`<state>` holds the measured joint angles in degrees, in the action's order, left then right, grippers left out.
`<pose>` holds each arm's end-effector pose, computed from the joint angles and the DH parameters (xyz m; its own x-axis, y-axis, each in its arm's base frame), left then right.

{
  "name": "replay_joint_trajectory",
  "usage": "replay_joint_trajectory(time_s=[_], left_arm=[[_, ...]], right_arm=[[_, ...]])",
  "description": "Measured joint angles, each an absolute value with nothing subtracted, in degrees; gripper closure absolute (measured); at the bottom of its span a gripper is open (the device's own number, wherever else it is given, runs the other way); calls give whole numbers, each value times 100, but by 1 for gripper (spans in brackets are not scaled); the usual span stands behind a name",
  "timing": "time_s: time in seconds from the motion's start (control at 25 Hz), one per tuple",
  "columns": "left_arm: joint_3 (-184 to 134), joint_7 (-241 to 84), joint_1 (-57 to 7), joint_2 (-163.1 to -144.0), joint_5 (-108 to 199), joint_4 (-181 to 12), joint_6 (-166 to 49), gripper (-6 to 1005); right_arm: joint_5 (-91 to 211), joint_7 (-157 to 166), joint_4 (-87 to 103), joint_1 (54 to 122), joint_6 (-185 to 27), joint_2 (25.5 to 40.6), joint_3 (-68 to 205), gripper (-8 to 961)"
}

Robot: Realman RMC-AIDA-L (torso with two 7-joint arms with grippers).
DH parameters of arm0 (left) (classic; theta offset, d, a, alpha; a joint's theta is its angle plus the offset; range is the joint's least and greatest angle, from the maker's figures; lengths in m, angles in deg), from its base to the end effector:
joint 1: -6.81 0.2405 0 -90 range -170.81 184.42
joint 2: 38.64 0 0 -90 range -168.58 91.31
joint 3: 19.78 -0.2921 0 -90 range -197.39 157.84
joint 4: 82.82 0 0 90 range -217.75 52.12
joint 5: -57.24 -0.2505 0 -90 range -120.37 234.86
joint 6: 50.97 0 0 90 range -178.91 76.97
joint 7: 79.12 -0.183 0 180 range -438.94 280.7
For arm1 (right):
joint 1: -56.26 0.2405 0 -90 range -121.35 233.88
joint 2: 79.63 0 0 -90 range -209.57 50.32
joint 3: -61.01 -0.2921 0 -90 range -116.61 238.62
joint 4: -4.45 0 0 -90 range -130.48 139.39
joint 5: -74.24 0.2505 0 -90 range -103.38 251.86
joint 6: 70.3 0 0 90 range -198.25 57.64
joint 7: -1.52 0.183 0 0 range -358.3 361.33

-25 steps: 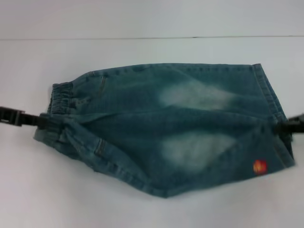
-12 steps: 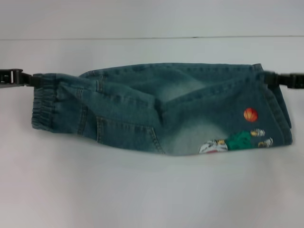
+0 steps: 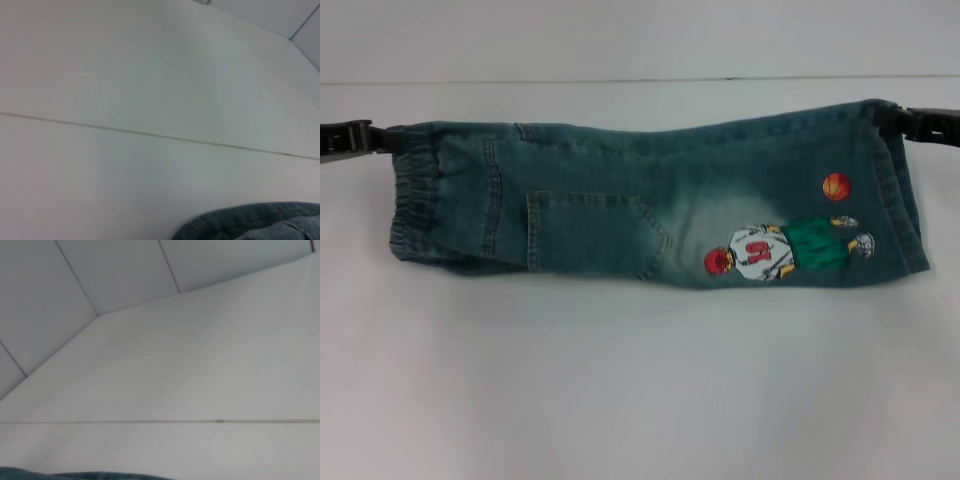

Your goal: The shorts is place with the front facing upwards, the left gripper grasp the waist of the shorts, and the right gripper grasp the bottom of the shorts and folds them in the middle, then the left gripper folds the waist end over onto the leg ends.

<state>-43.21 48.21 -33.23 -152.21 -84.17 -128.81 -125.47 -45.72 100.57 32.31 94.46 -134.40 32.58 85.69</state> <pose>-0.3452 0.4840 0.0613 0.3785 0.7486 0.5443 0.9226 -0.2580 -0.2867 0.3561 0.4886 0.0188 0.4990 -0.5619 -0.6597 -0.8604 -0.4119 -0.3000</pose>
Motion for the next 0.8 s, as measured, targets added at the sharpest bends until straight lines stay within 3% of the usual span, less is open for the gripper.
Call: replay_joint_trajectory(time_s=[0.48, 0.8], left_arm=[[-4778, 4814, -3340, -15271, -8408, -12674, -11809, 905], [-5070, 4776, -3329, -15365, -8408, -12631, -11415, 901]], right_arm=[[-4361, 9517, 3165, 9735, -12347, 3476, 8787, 826], [-4360, 9504, 3000, 9855, -11592, 3544, 9315, 804]])
